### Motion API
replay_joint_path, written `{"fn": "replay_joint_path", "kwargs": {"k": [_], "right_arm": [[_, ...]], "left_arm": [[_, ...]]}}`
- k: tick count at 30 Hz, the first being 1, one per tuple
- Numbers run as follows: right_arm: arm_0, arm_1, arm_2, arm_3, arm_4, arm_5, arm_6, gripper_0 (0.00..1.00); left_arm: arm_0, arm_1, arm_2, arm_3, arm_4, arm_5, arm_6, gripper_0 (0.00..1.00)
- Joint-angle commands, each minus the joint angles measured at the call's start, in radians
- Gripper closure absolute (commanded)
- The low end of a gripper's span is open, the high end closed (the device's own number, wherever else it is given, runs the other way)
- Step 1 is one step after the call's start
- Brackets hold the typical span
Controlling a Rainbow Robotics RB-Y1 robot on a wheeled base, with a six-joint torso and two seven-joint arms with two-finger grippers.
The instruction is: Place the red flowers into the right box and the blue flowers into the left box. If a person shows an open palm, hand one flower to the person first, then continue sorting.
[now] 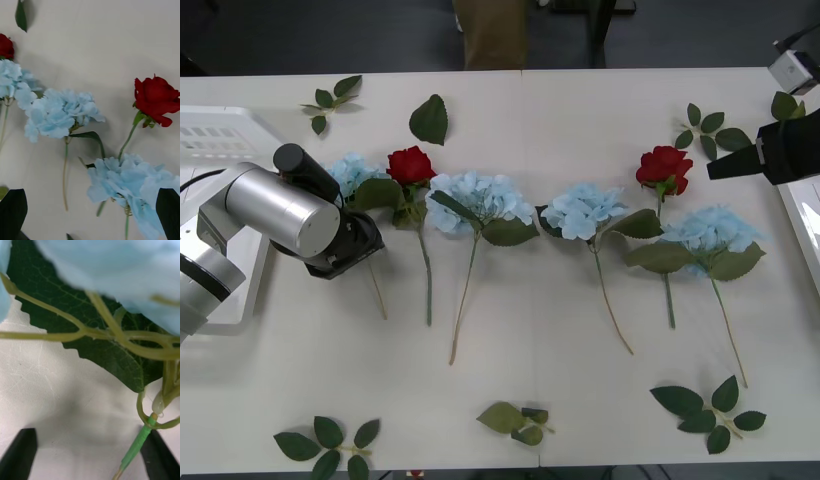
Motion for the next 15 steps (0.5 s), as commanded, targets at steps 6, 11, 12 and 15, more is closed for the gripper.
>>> {"fn": "replay_joint_path", "kwargs": {"k": [6,11,12,15], "right_arm": [[0.15,-0.16,0.088,-0.026,-0.013,-0.143,0.258,0.0],[0.287,-0.27,0.075,-0.06,-0.104,-0.225,0.361,0.0],[0.326,-0.289,0.068,-0.066,-0.122,-0.248,0.381,0.0],[0.426,-0.306,0.058,-0.089,-0.134,-0.326,0.43,0.0]], "left_arm": [[-0.04,-0.011,-0.019,-0.004,-0.019,-0.009,0.008,1.0],[-0.038,-0.011,-0.019,-0.004,-0.021,-0.009,0.004,1.0],[-0.038,-0.011,-0.019,-0.004,-0.022,-0.009,0.004,1.0],[-0.038,-0.011,-0.019,-0.005,-0.022,-0.009,0.002,1.0]]}}
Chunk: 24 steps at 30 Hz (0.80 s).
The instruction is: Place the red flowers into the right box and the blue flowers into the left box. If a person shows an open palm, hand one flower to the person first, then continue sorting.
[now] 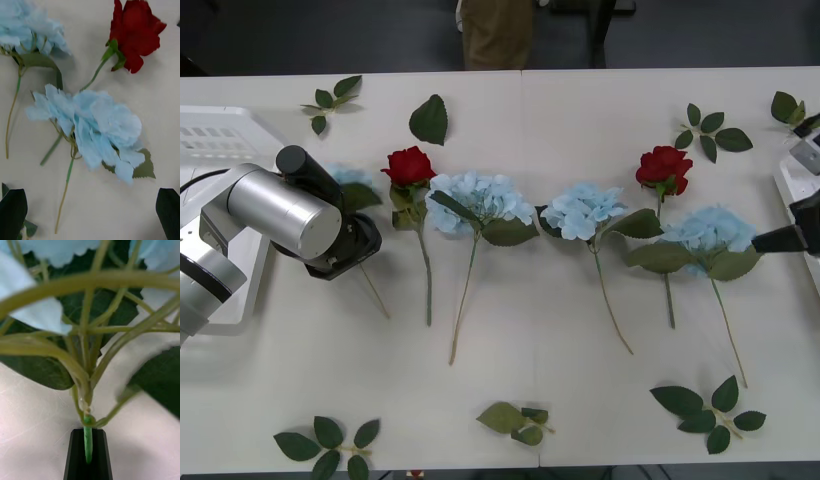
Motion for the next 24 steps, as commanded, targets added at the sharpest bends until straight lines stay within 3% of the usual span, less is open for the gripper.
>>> {"fn": "replay_joint_path", "kwargs": {"k": [1,4,11,16,24], "right_arm": [[0.162,-0.072,-0.027,-0.062,-0.026,-0.104,0.081,0.0],[0.234,-0.061,-0.019,-0.088,-0.018,-0.183,0.094,0.0],[0.271,0.005,0.05,-0.119,0.025,-0.259,0.091,0.0],[0.237,0.04,0.165,-0.107,0.04,-0.365,0.07,0.0],[0.136,0.061,0.346,-0.009,0.042,-0.471,0.042,0.0]], "left_arm": [[-0.038,-0.01,-0.012,-0.005,-0.013,-0.009,0.001,1.0],[-0.038,-0.01,-0.014,-0.006,-0.011,-0.009,-0.001,1.0],[-0.038,-0.016,-0.012,-0.005,-0.016,-0.009,-0.004,1.0],[-0.041,-0.015,-0.006,-0.016,-0.022,0.013,-0.005,1.0],[-0.044,0.07,0.103,-0.22,0.033,0.274,-0.001,1.0]]}}
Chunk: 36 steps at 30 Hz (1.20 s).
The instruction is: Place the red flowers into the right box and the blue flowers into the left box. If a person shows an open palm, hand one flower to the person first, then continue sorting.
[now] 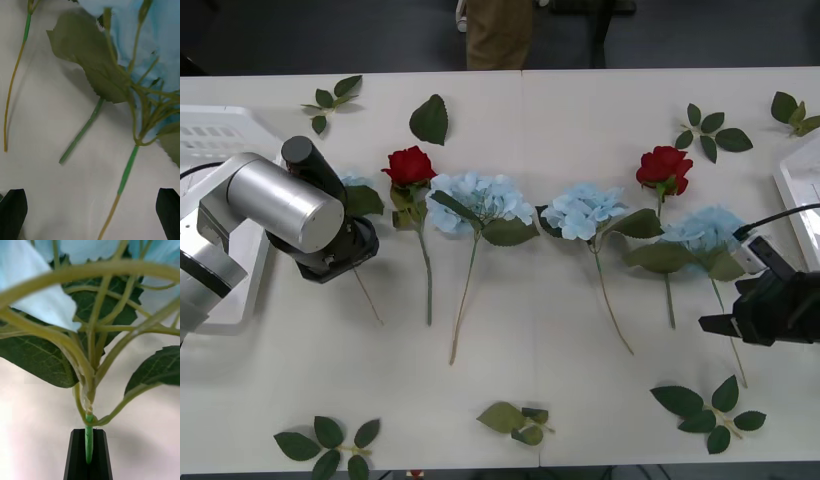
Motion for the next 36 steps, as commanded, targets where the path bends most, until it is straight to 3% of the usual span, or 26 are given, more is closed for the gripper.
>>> {"fn": "replay_joint_path", "kwargs": {"k": [1,6,7,8,9,10,11,12,22,31,36], "right_arm": [[-0.082,0.023,0.079,0.052,0.01,-0.033,-0.014,0.0],[-0.126,0.056,0.13,0.101,0.01,-0.062,-0.017,0.01],[-0.128,0.062,0.13,0.106,0.01,-0.065,-0.017,0.06],[-0.131,0.076,0.13,0.113,0.013,-0.069,-0.017,0.24],[-0.132,0.085,0.128,0.12,0.017,-0.074,-0.017,0.5],[-0.134,0.089,0.128,0.121,0.019,-0.075,-0.017,0.63],[-0.134,0.093,0.128,0.123,0.022,-0.075,-0.02,0.86],[-0.135,0.095,0.128,0.123,0.025,-0.075,-0.021,1.0],[-0.138,0.095,0.09,0.123,-0.007,-0.057,-0.028,1.0],[-0.134,0.098,-0.203,0.121,-0.24,0.225,-0.003,1.0],[-0.154,0.099,-0.252,0.101,-0.426,0.277,-0.001,1.0]], "left_arm": [[-0.038,0.076,0.09,-0.148,0.058,0.112,-0.002,1.0],[-0.04,0.15,0.169,-0.254,0.145,0.22,-0.009,1.0],[-0.038,0.157,0.183,-0.263,0.156,0.231,-0.01,1.0],[-0.038,0.174,0.214,-0.278,0.176,0.259,-0.018,1.0],[-0.038,0.192,0.241,-0.289,0.193,0.285,-0.047,1.0],[-0.038,0.205,0.255,-0.292,0.202,0.297,-0.068,1.0],[-0.037,0.226,0.286,-0.292,0.223,0.317,-0.11,1.0],[-0.033,0.251,0.315,-0.292,0.243,0.332,-0.154,1.0],[0.054,0.398,0.45,-0.257,0.317,0.24,-0.44,1.0],[0.177,0.493,0.487,-0.108,0.478,-0.002,-0.71,1.0],[0.244,0.493,0.487,-0.056,0.472,-0.12,-0.832,1.0]]}}
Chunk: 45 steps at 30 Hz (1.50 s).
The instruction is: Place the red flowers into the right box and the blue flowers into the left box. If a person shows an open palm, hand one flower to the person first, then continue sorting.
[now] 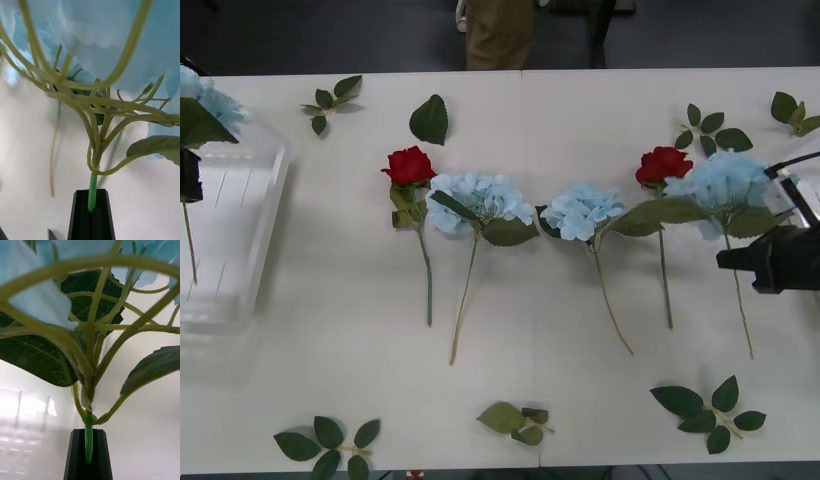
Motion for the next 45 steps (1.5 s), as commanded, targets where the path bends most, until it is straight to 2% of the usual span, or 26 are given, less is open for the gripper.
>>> {"fn": "replay_joint_path", "kwargs": {"k": [1,6,15,22,26,28,29,30,31,35,41,45], "right_arm": [[-0.041,0.019,-0.034,-0.029,-0.162,0.028,0.001,1.0],[-0.106,0.093,-0.034,-0.086,-0.275,0.03,0.002,1.0],[-0.336,0.269,-0.003,-0.218,-0.104,0.079,0.019,1.0],[-0.44,0.271,0.08,-0.257,-0.11,0.045,0.033,1.0],[-0.442,0.262,0.192,-0.326,-0.113,-0.102,0.034,1.0],[-0.442,0.255,0.245,-0.346,-0.122,-0.173,0.034,1.0],[-0.442,0.248,0.302,-0.362,-0.14,-0.249,0.033,1.0],[-0.442,0.246,0.325,-0.366,-0.154,-0.28,0.033,1.0],[-0.446,0.24,0.37,-0.376,-0.176,-0.332,0.031,1.0],[-0.465,0.237,0.46,-0.382,-0.24,-0.421,0.025,1.0],[-0.468,0.249,0.465,-0.382,-0.237,-0.42,0.02,1.0],[-0.469,0.249,0.453,-0.377,-0.197,-0.421,0.016,1.0]], "left_arm": [[0.066,0.052,0.032,0.04,0.003,-0.088,-0.076,1.0],[0.072,0.071,0.036,0.072,-0.002,-0.094,-0.102,1.0],[0.205,0.092,0.104,0.072,-0.063,-0.238,-0.133,1.0],[0.242,0.092,0.133,0.074,-0.108,-0.258,-0.153,1.0],[0.241,0.089,0.131,0.074,-0.111,-0.259,-0.154,0.99],[0.242,0.084,0.131,0.074,-0.113,-0.259,-0.153,0.93],[0.242,0.077,0.131,0.074,-0.123,-0.259,-0.153,0.63],[0.242,0.074,0.13,0.072,-0.126,-0.261,-0.154,0.38],[0.242,0.069,0.131,0.074,-0.128,-0.266,-0.153,0.0],[0.242,0.06,0.131,0.074,-0.131,-0.273,-0.153,0.0],[0.242,0.06,0.13,0.06,-0.128,-0.256,-0.164,0.0],[0.241,0.057,0.13,-0.049,-0.073,-0.161,-0.157,0.0]]}}
